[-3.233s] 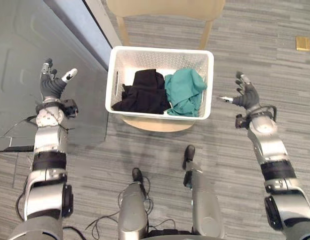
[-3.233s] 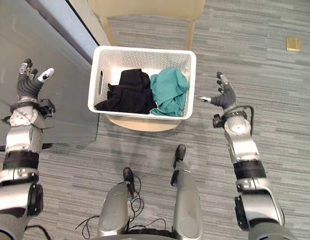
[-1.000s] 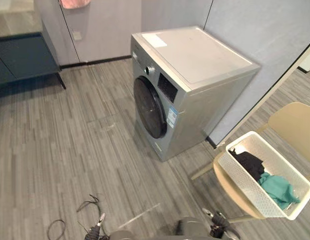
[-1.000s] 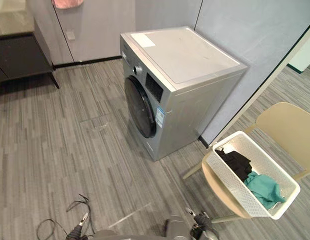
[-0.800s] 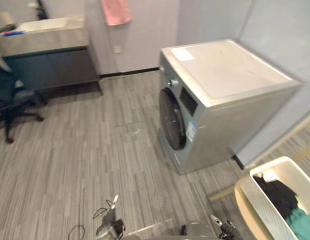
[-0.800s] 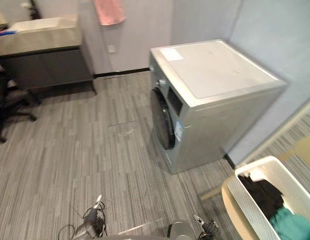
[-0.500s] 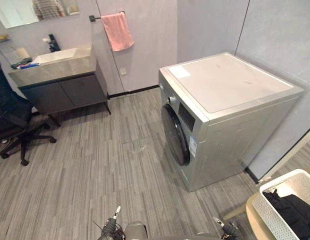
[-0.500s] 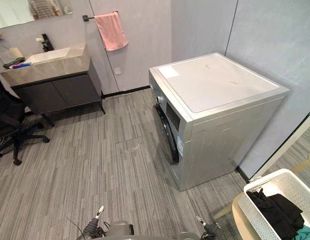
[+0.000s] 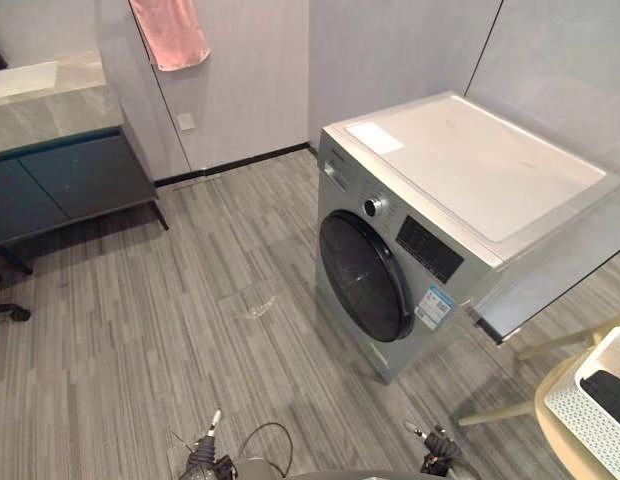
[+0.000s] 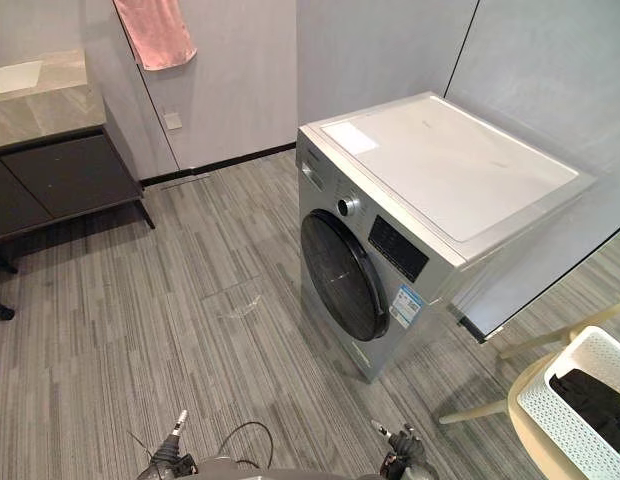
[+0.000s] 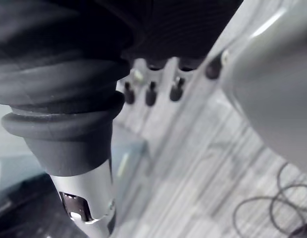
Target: Pick up the laundry basket with both hands and put the clothes into the washing machine.
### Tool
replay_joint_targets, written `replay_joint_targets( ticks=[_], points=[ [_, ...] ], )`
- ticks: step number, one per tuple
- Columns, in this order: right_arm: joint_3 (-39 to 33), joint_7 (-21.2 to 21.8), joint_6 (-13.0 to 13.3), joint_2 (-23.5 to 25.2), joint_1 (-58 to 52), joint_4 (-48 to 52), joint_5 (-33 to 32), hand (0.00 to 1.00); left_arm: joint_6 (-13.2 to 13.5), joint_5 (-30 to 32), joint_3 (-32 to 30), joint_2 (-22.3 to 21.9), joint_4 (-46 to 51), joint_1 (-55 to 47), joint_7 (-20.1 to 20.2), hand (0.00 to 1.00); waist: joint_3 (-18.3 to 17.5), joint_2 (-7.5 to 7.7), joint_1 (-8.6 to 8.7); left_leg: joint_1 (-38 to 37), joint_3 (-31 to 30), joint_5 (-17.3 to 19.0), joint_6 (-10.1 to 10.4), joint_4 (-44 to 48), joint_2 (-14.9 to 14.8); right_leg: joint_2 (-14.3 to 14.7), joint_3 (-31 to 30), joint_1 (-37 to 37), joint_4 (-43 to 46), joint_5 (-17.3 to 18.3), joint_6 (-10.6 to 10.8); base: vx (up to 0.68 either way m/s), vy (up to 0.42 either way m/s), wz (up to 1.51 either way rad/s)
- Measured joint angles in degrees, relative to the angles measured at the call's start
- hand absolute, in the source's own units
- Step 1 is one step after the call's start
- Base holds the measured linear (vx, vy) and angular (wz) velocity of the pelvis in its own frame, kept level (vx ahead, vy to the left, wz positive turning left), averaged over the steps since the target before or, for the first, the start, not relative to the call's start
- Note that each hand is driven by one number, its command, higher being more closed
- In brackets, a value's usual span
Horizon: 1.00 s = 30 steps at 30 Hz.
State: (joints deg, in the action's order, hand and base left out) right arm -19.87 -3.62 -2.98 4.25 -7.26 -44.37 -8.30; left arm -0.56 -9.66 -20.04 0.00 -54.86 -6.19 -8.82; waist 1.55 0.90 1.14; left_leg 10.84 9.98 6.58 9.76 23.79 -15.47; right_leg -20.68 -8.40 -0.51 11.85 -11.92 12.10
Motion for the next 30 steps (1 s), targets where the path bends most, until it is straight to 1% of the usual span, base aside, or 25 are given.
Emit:
replay_joint_targets(
  ticks=[1,2,3,4,5,6,7,8,9,10,11,12,13,14,16,17,20,22,24,26,27,28,29,30],
  points=[
    [2.52,0.00,-0.06,-0.11,0.09,2.58,0.00,0.00,0.01,0.68,1.69,0.49,-0.31,0.08,0.03,0.00,-0.04,0.06,0.09,-0.24,1.53,0.61,-1.08,-0.66,0.49,-0.46,0.58,-1.44,0.04,-2.75,-2.68,-0.06,0.274,-0.65],
    [7.75,-0.04,-0.02,-0.30,0.39,8.09,0.24,0.00,0.02,1.61,3.38,0.75,-1.09,-0.07,-0.14,0.00,-0.02,-0.30,-0.01,-1.73,4.77,1.64,-2.79,-3.18,0.55,-0.89,2.01,-4.53,2.29,-3.97,-6.03,-0.07,0.288,-0.67],
    [10.00,-0.03,-0.01,-0.35,0.53,10.36,0.94,0.00,0.01,1.70,3.96,0.94,-1.41,-0.03,-0.21,0.00,0.01,-0.36,0.07,-2.08,5.63,1.61,-2.92,-4.43,0.73,-0.36,2.55,-6.24,4.96,-1.85,-7.65,-0.07,0.159,-0.65],
    [13.58,0.06,0.01,-0.40,0.54,15.20,2.42,0.00,0.02,1.87,4.82,0.96,-1.41,-0.03,-0.20,0.00,0.10,-0.44,0.89,-2.90,6.13,0.70,-3.84,-6.71,1.49,1.76,3.85,-8.67,10.13,4.81,-7.92,-0.05,0.029,-0.24],
    [14.98,0.15,0.08,-0.42,0.46,17.88,3.19,0.00,0.00,1.91,4.88,0.87,-1.43,-0.07,-0.20,0.00,0.15,-0.52,1.26,-3.29,6.45,0.21,-4.00,-7.65,1.70,3.36,4.34,-9.07,12.14,8.28,-6.54,-0.08,-0.006,-0.29],
    [17.11,0.17,0.42,-0.77,0.20,24.32,4.49,0.00,-0.01,2.02,4.98,0.50,-1.44,-0.17,-0.23,0.00,0.56,-1.11,1.09,-4.45,7.08,-0.20,-3.97,-9.20,1.78,6.77,5.22,-9.49,14.99,15.59,-3.87,-0.10,-0.065,-0.21],
    [18.00,0.23,0.52,-0.99,0.20,26.65,4.52,0.00,0.00,2.08,4.99,0.46,-1.44,-0.33,-0.25,0.00,0.59,-1.18,1.12,-4.70,7.22,-0.65,-3.97,-9.77,1.78,8.30,5.26,-9.49,15.26,18.10,-2.87,-0.11,-0.133,-0.22],
    [19.87,0.52,1.23,-2.02,0.18,31.31,4.57,0.00,0.01,2.60,4.99,0.47,-1.44,-0.38,-0.31,0.00,0.65,-1.07,1.16,-4.56,7.22,-1.55,-3.67,-10.85,1.98,10.49,6.45,-9.39,14.36,22.31,-3.26,-0.09,-0.152,-0.09],
    [20.88,0.75,1.79,-2.97,0.23,33.58,4.57,0.00,-0.01,2.73,4.96,0.51,-1.42,-0.32,-0.31,0.00,0.73,-0.91,1.09,-4.38,7.19,-2.07,-3.27,-11.45,2.13,10.80,7.01,-9.07,13.01,23.76,-3.47,-0.09,-0.244,0.10],
    [22.73,1.37,3.00,-5.45,0.37,39.43,4.55,0.00,-0.13,3.59,4.94,0.62,-1.93,0.17,-0.31,0.00,1.02,-0.73,1.30,-3.57,5.63,-3.74,-2.18,-13.10,2.34,11.83,6.82,-7.02,8.71,26.85,-4.85,-0.07,-0.195,0.25],
    [23.15,1.64,3.50,-6.37,0.28,41.42,4.49,0.00,-0.33,3.97,5.06,0.67,-2.30,0.56,-0.27,0.00,1.68,-1.46,1.48,-3.69,3.87,-4.36,-1.94,-14.48,2.36,12.61,7.72,-6.62,8.15,26.54,-5.76,-0.07,-0.195,0.33],
    [23.15,1.94,4.44,-8.78,0.06,44.92,4.43,0.00,-0.33,4.32,5.67,0.39,-2.59,0.56,-0.24,0.00,2.53,-1.98,1.15,-4.56,0.65,-6.38,-2.35,-18.15,2.74,13.73,8.67,-6.83,7.70,25.92,-6.28,-0.03,-0.088,0.29],
    [23.16,2.46,4.85,-10.87,0.55,47.12,4.41,0.00,-0.38,4.31,6.01,0.34,-2.71,0.46,-0.27,0.00,2.84,-2.50,1.20,-5.07,-1.35,-7.92,-3.12,-20.19,2.73,14.03,9.69,-6.93,8.06,26.14,-6.75,-0.01,-0.114,0.23],
    [23.16,2.61,4.98,-12.35,0.69,48.51,4.41,0.00,-0.41,4.28,5.98,0.31,-2.79,0.13,-0.42,0.00,2.84,-2.48,1.16,-5.38,-1.79,-8.95,-2.85,-20.96,2.78,14.25,10.31,-7.06,8.43,26.37,-7.11,0.00,-0.091,0.23],
    [23.10,2.61,5.63,-14.62,1.51,50.32,4.41,0.00,-0.20,3.68,5.88,0.40,-2.70,0.05,-1.44,0.00,2.79,-2.17,1.01,-5.56,-1.91,-9.54,-2.80,-21.97,2.87,14.67,10.86,-7.45,8.75,26.82,-7.50,0.03,-0.080,0.15],
    [23.04,2.52,6.45,-15.56,2.77,50.36,4.39,0.00,-0.20,3.44,5.82,0.43,-2.68,0.09,-1.45,0.00,2.90,-2.07,1.04,-5.50,-1.85,-9.92,-2.50,-22.76,3.14,14.66,10.85,-7.86,8.59,26.81,-7.48,0.04,-0.050,0.07],
    [22.41,2.54,6.69,-16.81,3.54,50.15,4.30,0.00,-0.21,3.50,5.88,0.70,-2.58,0.24,-1.37,0.00,3.02,-2.04,0.96,-5.41,-1.84,-10.73,-1.67,-23.98,4.36,13.62,10.91,-7.72,7.55,26.47,-6.92,0.08,0.048,0.08],
    [23.05,2.58,6.68,-17.14,4.80,49.61,4.35,0.00,-0.27,3.82,5.95,1.29,-2.51,0.67,-1.30,0.00,3.92,-1.34,0.88,-4.29,-1.85,-11.19,-2.02,-24.02,5.32,12.70,11.10,-7.18,5.67,25.41,-6.08,0.10,0.083,0.11],
    [23.02,2.53,6.54,-17.73,7.57,46.93,4.34,0.00,-0.33,3.89,6.00,1.79,-2.49,0.91,-1.28,0.00,4.82,-1.39,0.93,-3.61,-1.84,-11.70,-2.38,-24.08,5.67,12.45,11.15,-6.76,3.48,23.89,-6.00,0.06,0.078,0.08],
    [23.05,2.52,6.33,-19.05,10.49,44.18,4.35,0.00,-0.35,3.93,6.64,1.71,-2.45,1.28,-1.28,0.00,5.29,-1.83,0.63,-2.88,-1.75,-13.18,-2.43,-24.80,6.16,12.05,11.19,-6.84,1.56,22.89,-5.84,0.01,0.050,0.07],
    [23.05,2.50,6.26,-20.00,12.09,42.94,4.34,0.00,-0.32,4.12,7.03,1.65,-2.43,1.63,-1.27,0.00,6.27,-2.38,0.63,-2.76,-1.81,-14.70,-2.51,-25.75,6.55,11.72,11.48,-6.77,0.85,22.43,-5.82,-0.02,0.019,0.13],
    [23.08,2.50,6.17,-20.99,13.19,42.21,4.35,0.00,-0.34,4.20,7.13,1.25,-2.30,1.95,-1.28,0.00,7.30,-3.44,0.39,-2.53,-1.82,-14.87,-2.54,-26.03,6.55,11.77,11.57,-6.97,0.75,22.31,-5.77,-0.03,0.011,0.11],
    [23.11,2.52,6.14,-21.35,13.66,41.67,4.34,0.00,-0.34,4.23,7.18,1.00,-2.25,2.00,-1.28,0.00,7.73,-4.03,0.35,-2.41,-1.85,-14.93,-2.61,-26.10,6.53,11.79,11.62,-7.10,0.78,22.30,-5.76,-0.05,0.002,0.03],
    [23.12,2.52,5.73,-21.74,14.41,39.98,4.32,0.00,-0.34,4.28,7.68,0.73,-2.05,1.99,-1.28,0.00,8.20,-4.82,0.30,-2.09,-1.85,-15.89,-2.28,-26.69,6.58,11.76,11.58,-7.71,0.93,22.23,-5.73,-0.05,-0.007,0.03]
  ],
)
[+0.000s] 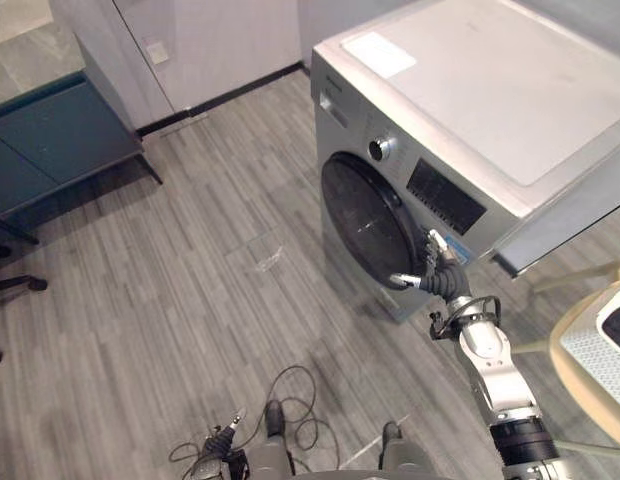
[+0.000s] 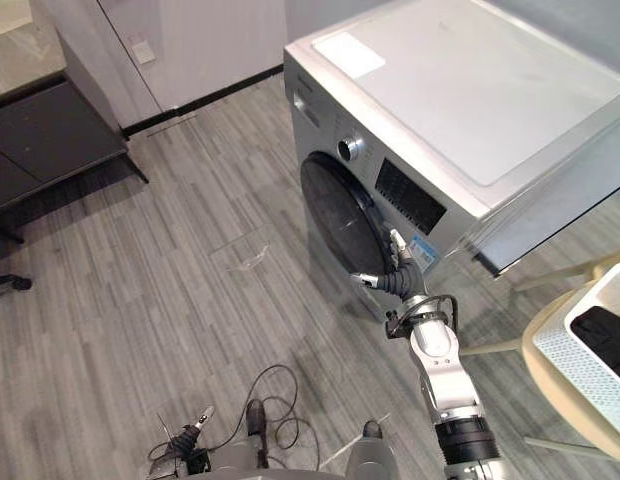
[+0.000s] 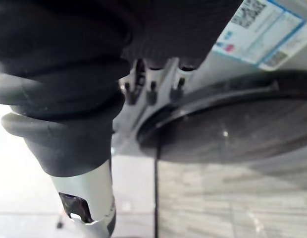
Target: Pick up the laundry basket with both hands and put the clothes into the washing machine.
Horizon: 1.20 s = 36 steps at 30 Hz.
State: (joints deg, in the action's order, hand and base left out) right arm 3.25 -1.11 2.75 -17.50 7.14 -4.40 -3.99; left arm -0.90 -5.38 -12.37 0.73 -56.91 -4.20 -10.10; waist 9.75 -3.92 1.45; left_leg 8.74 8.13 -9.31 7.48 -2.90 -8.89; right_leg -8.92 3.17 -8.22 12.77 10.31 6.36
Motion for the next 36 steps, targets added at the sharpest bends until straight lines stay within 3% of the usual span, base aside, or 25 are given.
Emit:
replay_joint_targets(
  ticks=[4,9,11,16,19,22,28,32,36],
  points=[
    [-0.06,-0.19,-1.73,-1.20,2.62,-6.80,0.02,0.00,0.11,0.01,1.69,-0.05,0.33,0.31,0.04,0.00,1.80,-1.35,0.11,1.17,0.05,-2.89,-0.12,-1.76,-0.05,0.23,0.24,-1.93,0.44,-0.46,-0.08,-0.07,-0.026,0.03],
    [-2.53,-2.75,-2.33,-4.77,10.59,-16.73,-1.17,0.00,0.88,-0.55,3.42,-0.36,0.87,0.46,0.07,0.00,4.02,-3.93,0.49,3.67,0.11,-3.55,-0.64,-2.29,0.34,-0.10,-0.25,-5.29,1.27,-1.37,0.35,-0.08,0.013,-0.01],
    [-3.31,-3.54,-3.28,-5.93,13.26,-19.98,-2.78,0.00,1.45,-0.96,3.52,-0.37,1.28,0.50,0.08,0.00,4.99,-4.20,0.53,4.27,0.01,-5.23,-0.65,-2.32,1.01,-0.76,-0.24,-5.71,1.38,-1.64,0.51,-0.09,0.019,0.08],
    [-4.20,-4.40,-4.09,-11.38,24.55,-27.66,-4.93,0.00,2.15,-3.03,6.18,-0.65,2.90,0.35,0.17,0.00,7.43,-7.16,-0.76,6.10,0.21,-5.89,-0.58,-2.42,1.33,-1.12,-1.47,-9.54,3.62,-1.54,0.36,-0.12,0.006,-0.06],
    [-3.79,-4.26,-4.39,-14.07,30.93,-29.60,-5.05,0.00,2.78,-4.22,6.77,-0.61,3.47,0.38,0.16,0.00,8.40,-7.55,-0.77,7.82,0.42,-5.86,-0.61,-2.46,1.88,-1.64,-2.37,-12.53,5.53,-1.51,0.73,-0.09,0.028,-0.06],
    [-3.03,-4.28,-4.57,-14.38,35.01,-30.89,-5.20,0.00,3.35,-5.43,7.91,-0.57,4.33,0.40,0.12,0.00,8.78,-7.86,-1.14,9.08,0.21,-4.89,-1.83,-2.50,2.35,-2.10,-2.56,-14.82,8.09,-1.26,1.64,-0.05,0.029,0.08],
    [-2.43,-5.52,-4.62,-14.40,44.59,-31.28,-6.20,0.00,3.95,-6.92,8.33,-1.59,5.96,0.70,0.03,0.00,10.33,-8.30,-1.96,11.28,-0.33,-3.73,-2.04,-2.54,3.66,-3.58,-2.85,-18.54,11.71,-0.67,2.26,-0.04,0.010,0.09],
    [-1.90,-7.01,-4.62,-14.00,46.75,-31.15,-7.01,0.00,3.91,-7.53,8.31,-1.62,6.90,0.70,-0.15,0.00,10.58,-7.96,-2.38,12.12,-0.90,-3.77,-2.04,-2.56,4.02,-4.37,-2.73,-19.42,12.50,-0.58,2.41,0.01,-0.029,0.08],
    [-0.37,-9.50,-4.47,-9.82,47.72,-28.66,-6.95,0.00,4.00,-7.55,8.11,-1.39,7.55,0.75,-0.54,0.00,11.40,-6.76,-2.27,12.54,-1.50,-4.03,-2.31,-2.53,4.00,-4.40,-1.92,-19.56,13.17,-0.35,2.50,0.05,-0.046,0.06]
  ],
)
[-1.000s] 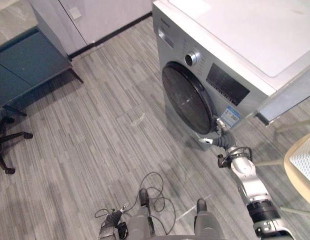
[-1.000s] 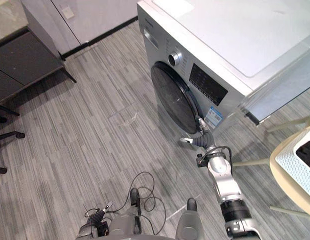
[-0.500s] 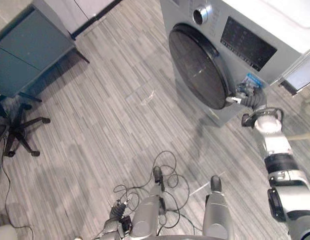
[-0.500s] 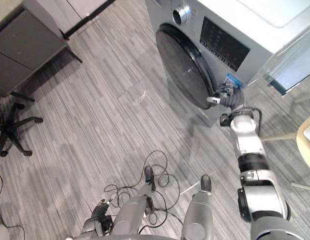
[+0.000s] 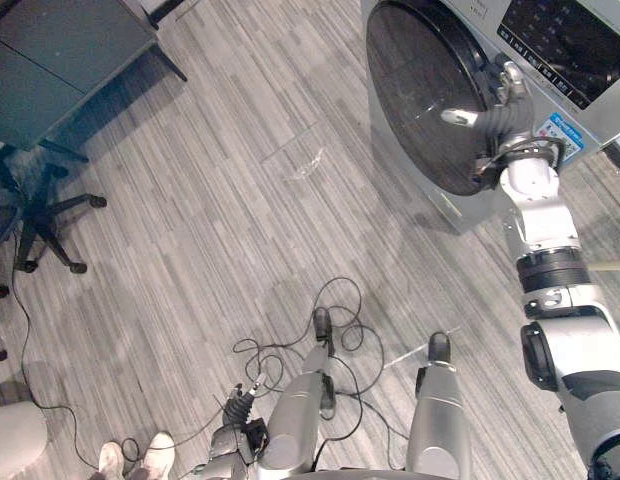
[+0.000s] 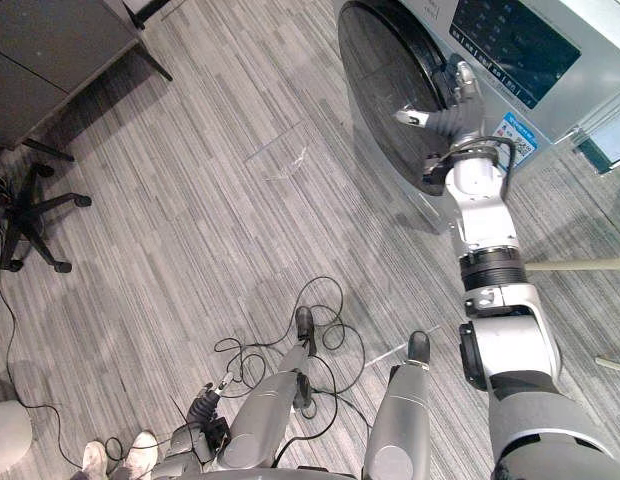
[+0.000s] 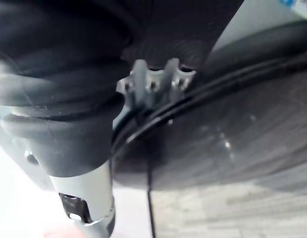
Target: Pick up the laundry basket with both hands and put the clothes into the washing machine.
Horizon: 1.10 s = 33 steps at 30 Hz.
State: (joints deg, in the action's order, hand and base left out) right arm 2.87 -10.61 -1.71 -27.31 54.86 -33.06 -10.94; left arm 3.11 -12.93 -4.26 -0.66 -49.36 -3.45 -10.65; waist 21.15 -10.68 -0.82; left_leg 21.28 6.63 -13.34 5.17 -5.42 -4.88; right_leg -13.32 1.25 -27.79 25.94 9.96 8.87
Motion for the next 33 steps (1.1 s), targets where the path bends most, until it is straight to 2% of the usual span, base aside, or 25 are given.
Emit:
replay_joint_targets(
  ticks=[6,10,15,17,19,23,25,29,31,33],
  points=[
    [0.18,-0.92,0.62,4.25,0.00,-0.34,0.24,0.00,0.03,-1.86,-0.66,0.24,0.69,0.09,-1.09,0.00,0.96,1.45,0.12,0.02,-1.62,-0.40,0.40,0.03,0.03,0.03,1.25,0.12,1.13,0.95,-0.39,0.04,-0.063,0.08],
    [0.80,-1.60,2.44,7.77,-1.44,-1.13,0.28,0.00,0.00,-2.57,-0.96,0.34,1.77,0.11,-2.16,0.00,1.15,2.33,0.44,-0.25,-2.68,-0.48,0.54,0.05,-0.20,-0.03,2.79,0.61,2.76,2.14,-0.86,0.01,-0.075,0.15],
    [6.61,-1.28,3.39,9.09,-5.22,0.02,0.05,0.00,0.00,-2.91,-2.22,0.14,2.29,0.11,-2.35,0.00,1.02,2.73,0.14,-1.34,-3.42,-0.03,0.74,0.04,-0.91,0.19,4.69,2.53,2.97,2.76,-1.15,-0.02,-0.065,0.13],
    [10.53,-0.11,3.39,10.27,-7.10,0.86,-0.29,0.00,-0.03,-2.91,-3.01,0.13,2.32,0.01,-2.56,0.00,0.40,3.59,-0.16,-1.61,-3.41,-0.02,0.76,0.05,-1.20,0.40,5.15,3.05,2.86,2.93,-1.37,0.01,-0.067,0.08],
    [17.77,4.52,2.16,13.32,-10.55,1.72,-1.96,0.00,-0.20,-2.90,-3.30,0.57,2.37,0.02,-3.19,0.00,-0.63,4.91,-0.60,-2.01,-3.46,-0.11,0.92,0.06,-1.18,0.30,5.53,3.77,2.82,3.33,-1.45,0.05,-0.069,0.07],
    [27.24,9.45,-0.01,20.80,-17.30,2.15,-5.94,0.00,-0.45,-2.88,-3.48,0.20,4.42,0.12,-3.28,0.00,-1.09,5.65,-2.19,-2.22,-5.26,-0.44,0.67,0.08,-0.91,-0.16,7.96,6.10,2.24,3.82,-1.28,0.10,-0.071,0.26],
    [28.06,10.10,0.06,22.55,-18.84,5.80,-8.20,0.00,-0.49,-2.80,-4.29,-0.24,4.72,0.20,-3.29,0.00,-1.36,6.17,-3.43,-2.73,-5.39,-0.45,0.67,0.08,-0.88,-0.35,8.28,6.89,1.96,3.87,-1.24,0.05,-0.044,0.16],
    [28.39,10.85,2.01,23.30,-21.64,15.14,-11.66,0.00,-1.35,-2.13,-4.92,0.00,5.06,0.24,-3.38,0.00,-2.13,7.62,-3.13,-3.72,-4.79,-0.29,0.62,0.06,-0.17,-0.84,8.21,8.27,1.09,4.14,-1.01,0.01,-0.020,0.02],
    [27.14,10.86,3.52,22.71,-26.72,20.59,-11.79,0.00,-1.72,-1.45,-4.84,0.28,5.06,1.08,-3.40,0.00,-2.74,8.75,-2.80,-3.82,-4.44,0.02,0.76,0.06,-0.34,-0.55,7.93,8.47,0.29,3.97,-0.92,-0.01,-0.028,-0.12],
    [26.01,10.90,3.82,21.94,-32.19,23.21,-11.68,0.00,-2.02,0.29,-4.36,0.33,5.06,2.09,-3.42,0.00,-3.25,9.68,-2.55,-3.90,-3.43,0.10,0.75,0.06,-0.92,0.27,6.99,8.53,-1.27,2.91,-1.04,0.00,-0.025,-0.29]
  ],
)
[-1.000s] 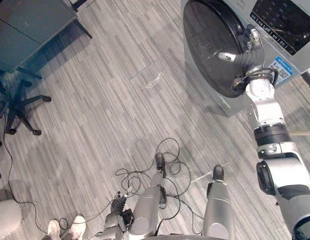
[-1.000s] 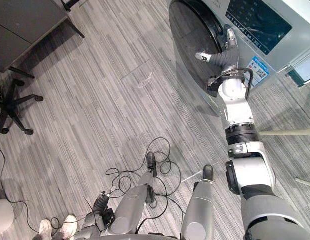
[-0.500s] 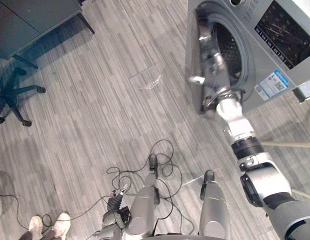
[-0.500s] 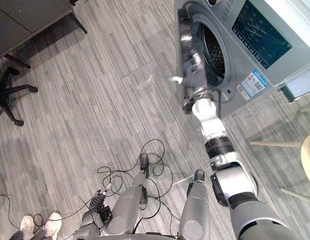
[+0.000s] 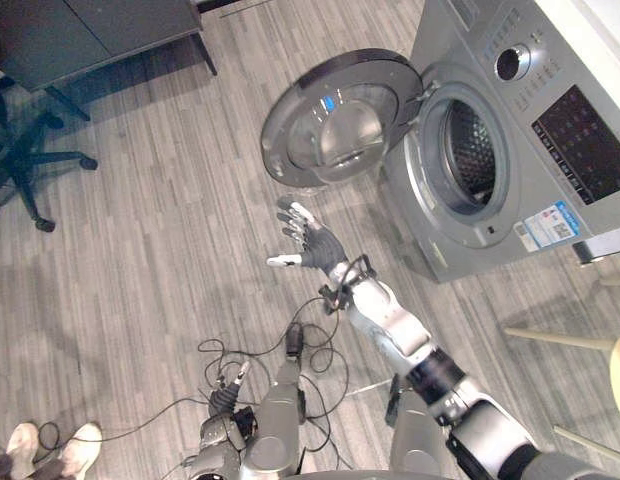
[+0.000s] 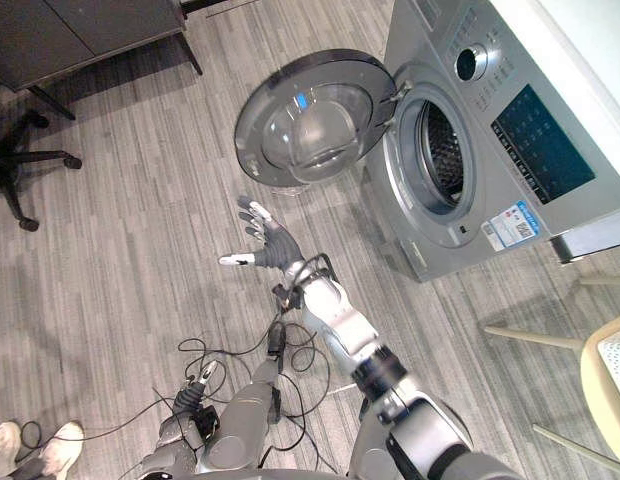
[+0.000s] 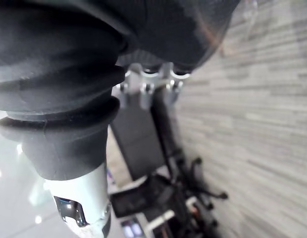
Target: Pick up the laundry basket with both hands and put the clothes into the washing machine.
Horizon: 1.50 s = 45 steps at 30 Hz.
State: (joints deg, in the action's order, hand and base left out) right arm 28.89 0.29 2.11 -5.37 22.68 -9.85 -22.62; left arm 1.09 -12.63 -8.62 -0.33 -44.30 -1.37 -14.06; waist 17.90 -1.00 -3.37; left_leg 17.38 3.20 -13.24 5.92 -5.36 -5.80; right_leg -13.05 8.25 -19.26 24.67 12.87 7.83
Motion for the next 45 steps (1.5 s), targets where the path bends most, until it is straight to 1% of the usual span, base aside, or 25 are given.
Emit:
replay_joint_targets(
  ticks=[1,2,3,5,7,8,10,11,13,15,17,18,20,22,23,24,28,30,32,34,35,38,40,42,45],
  points=[
    [-0.90,0.10,-0.02,-0.57,-3.65,0.38,0.19,0.00,-0.24,0.37,0.75,0.22,0.00,0.67,-0.01,0.00,-0.29,0.51,0.72,0.00,0.82,-0.03,-0.10,0.00,-0.43,0.71,-0.78,0.01,-1.47,-0.95,-0.01,0.00,-0.014,-0.41],
    [-2.75,0.16,-0.04,-1.21,-7.94,1.13,0.69,0.00,-0.69,1.59,2.25,0.64,0.00,1.55,0.02,0.00,-0.38,0.67,1.72,0.00,1.53,0.01,-0.25,0.00,-0.72,1.15,-1.46,0.11,-2.85,-1.92,0.07,0.00,-0.007,-0.42],
    [-3.86,0.18,-0.11,-1.75,-10.04,1.74,0.78,0.00,-0.74,2.17,2.56,0.74,0.01,2.11,0.01,0.00,-0.40,0.71,2.18,0.00,2.01,0.08,-0.29,0.00,-0.89,1.40,-2.01,0.06,-3.54,-2.42,0.13,0.00,0.000,-0.44],
    [-9.34,0.57,-0.15,-4.24,-19.07,3.55,1.53,0.00,-0.90,2.96,4.21,2.11,0.01,4.95,-0.01,0.00,-0.40,0.72,4.05,0.00,3.98,0.50,-0.22,0.00,-1.52,2.37,-3.97,-0.18,-6.34,-4.42,0.24,-0.01,0.007,-0.50],
    [-15.04,1.22,-0.32,-5.75,-24.43,3.55,2.94,0.00,-0.97,4.49,4.23,3.76,-0.08,7.54,-0.04,0.00,-0.41,0.78,5.92,0.00,5.27,0.74,-0.42,0.00,-1.94,2.96,-5.46,-0.59,-7.77,-5.59,0.30,-0.01,0.000,-0.43],
    [-16.95,1.20,-0.34,-5.98,-26.07,3.55,2.97,0.00,-1.03,4.58,4.22,4.44,-0.29,8.62,-0.04,0.00,-0.39,0.80,6.24,-0.01,5.71,0.77,-0.40,-0.01,-2.08,3.17,-5.98,-0.86,-8.15,-6.04,0.30,-0.01,-0.008,-0.54],
    [-23.13,1.16,-0.74,-7.27,-30.18,3.46,5.39,0.00,-1.37,4.57,3.97,7.14,-1.42,12.49,0.06,0.00,-0.35,1.02,8.29,-0.02,7.99,0.95,-0.37,-0.01,-2.80,4.08,-8.37,-1.91,-9.42,-7.39,0.25,-0.01,-0.020,-0.66],
    [-26.16,1.15,-0.89,-7.34,-31.91,3.24,6.44,0.00,-1.40,4.23,3.75,8.80,-2.50,15.14,0.07,0.00,-0.27,1.43,9.09,-0.03,9.84,1.11,-0.17,-0.02,-3.56,5.00,-10.24,-2.81,-10.45,-8.57,0.07,-0.02,-0.033,-0.82],
    [-28.69,1.11,-0.95,-7.34,-32.89,2.17,7.01,0.00,-1.81,2.42,3.20,10.76,-3.70,18.29,0.12,0.00,-0.25,1.90,9.81,-0.12,12.05,1.30,0.06,-0.03,-4.38,6.04,-12.22,-3.67,-11.51,-9.83,-0.07,-0.02,-0.045,-0.77],
    [-30.71,1.10,-1.36,-6.89,-34.66,1.94,6.91,0.00,-1.85,-3.27,1.45,12.11,-3.70,22.36,0.30,0.00,-0.08,2.57,10.81,-0.22,15.23,1.83,0.48,-0.04,-5.54,7.36,-14.84,-5.32,-12.07,-10.79,-0.38,-0.02,-0.055,-0.70],
    [-31.35,1.02,-1.36,-5.77,-36.13,2.41,6.47,0.00,-1.76,-8.25,1.22,12.82,-3.69,25.06,0.32,0.00,0.14,3.13,10.83,-0.27,17.38,2.00,0.72,-0.04,-6.42,8.45,-16.47,-6.41,-12.12,-11.17,-0.73,-0.01,-0.060,-0.55],
    [-31.34,1.01,-1.44,-4.96,-37.28,2.69,5.72,0.00,-1.70,-12.20,1.14,13.46,-3.66,27.16,0.30,0.00,0.38,3.57,10.89,-0.22,18.61,2.19,0.96,-0.05,-7.19,9.33,-17.44,-7.29,-12.11,-11.31,-0.84,0.00,-0.087,-0.57],
    [-31.31,0.94,-1.80,-3.62,-40.12,5.89,4.14,0.00,-1.66,-18.12,1.02,14.31,-3.51,30.10,0.20,0.00,0.66,4.04,10.87,0.19,20.30,2.51,1.38,-0.05,-8.21,10.41,-18.29,-8.69,-11.89,-11.37,-0.97,0.01,-0.100,-0.46],
    [-31.32,0.67,-2.13,-2.31,-43.41,10.88,2.53,0.00,-0.62,-24.07,-0.82,14.98,-3.29,33.70,-0.20,0.00,1.01,4.47,10.94,1.18,21.52,2.43,1.42,-0.03,-9.36,11.25,-18.79,-10.36,-11.79,-11.91,-1.83,0.04,-0.084,-0.27],
    [-31.34,0.57,-2.13,-2.06,-43.80,11.66,2.32,0.00,-0.42,-25.21,-1.04,15.27,-3.20,34.50,-0.41,0.00,1.21,4.60,10.94,1.41,21.78,2.37,1.37,-0.02,-9.59,11.46,-18.81,-10.69,-11.74,-11.93,-1.90,0.04,-0.046,-0.14],
    [-31.40,-0.38,-2.13,-1.54,-44.30,13.14,1.40,0.00,-0.03,-28.18,-1.06,15.80,-2.96,36.12,-1.08,0.00,1.65,4.80,10.93,2.00,22.10,2.16,1.21,-0.01,-9.94,11.79,-18.83,-11.34,-11.62,-11.96,-1.97,0.06,-0.058,-0.07],
    [-31.63,-2.22,-1.94,0.17,-44.44,18.68,-3.08,0.00,0.93,-33.42,-1.16,17.60,-1.72,40.75,-2.01,0.00,4.16,5.53,10.54,4.05,22.85,1.96,1.48,0.50,-10.23,11.93,-18.69,-13.31,-11.23,-11.82,-2.16,0.05,-0.038,0.01],
    [-31.69,-3.03,-1.03,1.16,-44.44,21.71,-5.28,0.00,2.01,-36.41,-1.26,17.90,0.00,42.95,-2.77,0.00,5.57,5.65,10.40,6.23,24.00,1.97,1.47,1.76,-10.50,11.82,-17.99,-14.55,-11.19,-11.81,-2.17,0.03,-0.019,0.16],
    [-31.08,-3.95,-0.21,1.64,-44.44,23.35,-7.13,0.00,2.12,-39.56,-3.23,18.20,1.28,44.77,-3.71,0.00,6.69,5.80,10.31,7.20,24.17,1.98,1.47,2.19,-11.07,11.94,-17.39,-14.93,-11.17,-11.85,-2.20,0.03,-0.022,0.13],
    [-29.97,-5.01,0.41,1.79,-44.42,24.84,-8.61,0.00,4.32,-43.54,-3.93,19.68,2.24,46.56,-5.54,0.00,7.88,5.72,10.24,7.76,24.78,1.98,1.46,2.48,-11.58,12.15,-16.41,-15.10,-11.14,-11.85,-2.21,0.04,-0.017,0.09],
    [-29.69,-5.31,0.76,1.82,-44.42,24.96,-8.86,0.00,4.59,-44.19,-4.79,19.92,2.61,47.02,-6.09,0.00,8.25,5.80,10.21,7.81,25.01,1.98,1.46,2.52,-11.65,12.17,-16.32,-15.11,-11.14,-11.85,-2.21,0.03,-0.013,0.07],
    [-28.44,-6.87,1.84,1.90,-44.45,24.89,-9.74,0.00,7.40,-48.60,-7.98,22.43,5.68,49.90,-9.60,0.00,10.52,5.79,9.92,9.28,25.18,2.00,1.45,4.36,-12.06,12.02,-15.84,-15.37,-10.82,-11.85,-2.21,0.03,-0.015,0.09],
    [-28.26,-7.50,2.03,1.88,-44.54,24.89,-10.75,0.00,9.22,-49.92,-8.48,24.27,6.48,51.65,-11.21,0.00,10.57,5.75,9.51,10.66,25.16,2.00,1.45,4.97,-12.20,11.98,-15.46,-16.53,-10.52,-11.85,-2.21,0.01,-0.012,0.04],
    [-28.30,-7.89,2.05,1.81,-44.54,24.87,-11.03,0.00,10.26,-50.33,-9.93,25.75,6.46,54.14,-12.62,0.00,10.61,5.74,8.97,11.96,25.17,1.99,1.44,5.98,-12.35,11.88,-15.39,-17.45,-10.28,-11.84,-2.21,0.01,-0.027,0.04],
    [-28.07,-7.86,2.22,1.77,-44.54,24.79,-11.07,0.00,10.92,-50.31,-9.87,28.45,6.47,55.95,-13.92,0.00,10.62,5.76,8.76,12.18,25.48,1.99,1.44,6.38,-12.65,11.95,-15.02,-17.66,-9.69,-11.84,-2.21,0.01,-0.015,0.03]
  ],
)
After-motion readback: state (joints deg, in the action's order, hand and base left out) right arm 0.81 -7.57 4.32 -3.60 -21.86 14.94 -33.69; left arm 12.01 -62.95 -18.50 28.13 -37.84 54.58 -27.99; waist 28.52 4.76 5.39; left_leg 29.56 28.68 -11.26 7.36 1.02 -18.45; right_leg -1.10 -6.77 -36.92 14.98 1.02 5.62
